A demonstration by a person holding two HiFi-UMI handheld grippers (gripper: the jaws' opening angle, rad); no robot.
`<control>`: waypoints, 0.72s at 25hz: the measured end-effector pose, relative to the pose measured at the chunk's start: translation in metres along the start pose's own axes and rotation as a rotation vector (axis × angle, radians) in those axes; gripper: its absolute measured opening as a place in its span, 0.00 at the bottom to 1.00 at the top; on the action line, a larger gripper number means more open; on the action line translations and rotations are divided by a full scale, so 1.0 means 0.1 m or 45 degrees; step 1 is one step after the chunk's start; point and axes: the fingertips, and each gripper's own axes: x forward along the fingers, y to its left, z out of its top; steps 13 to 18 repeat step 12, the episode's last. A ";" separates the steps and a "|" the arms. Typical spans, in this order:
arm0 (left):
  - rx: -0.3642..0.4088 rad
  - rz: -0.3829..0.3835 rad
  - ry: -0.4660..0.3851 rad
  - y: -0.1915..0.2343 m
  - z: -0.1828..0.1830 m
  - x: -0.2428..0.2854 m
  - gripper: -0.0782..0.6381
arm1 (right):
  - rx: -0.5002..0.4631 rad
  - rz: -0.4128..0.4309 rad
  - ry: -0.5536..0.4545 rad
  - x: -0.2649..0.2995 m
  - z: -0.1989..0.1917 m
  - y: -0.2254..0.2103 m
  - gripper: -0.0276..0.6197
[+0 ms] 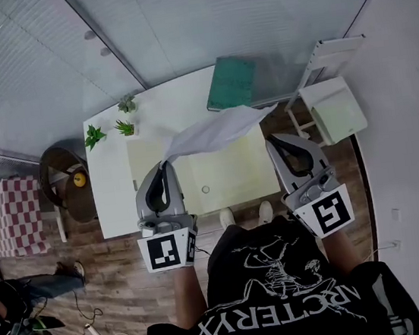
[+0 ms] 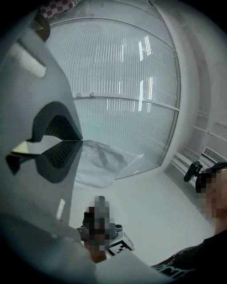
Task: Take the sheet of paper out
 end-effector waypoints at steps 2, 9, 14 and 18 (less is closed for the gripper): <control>-0.005 -0.011 0.003 -0.03 -0.01 -0.01 0.12 | -0.006 0.000 0.002 -0.02 0.00 0.01 0.06; 0.009 -0.018 -0.018 -0.03 0.00 0.02 0.12 | -0.007 -0.018 0.001 -0.03 -0.02 -0.03 0.06; 0.009 -0.027 -0.024 0.01 0.03 0.04 0.12 | -0.003 -0.021 0.012 0.02 0.00 -0.04 0.06; 0.009 -0.027 -0.024 0.01 0.03 0.04 0.12 | -0.003 -0.021 0.012 0.02 0.00 -0.04 0.06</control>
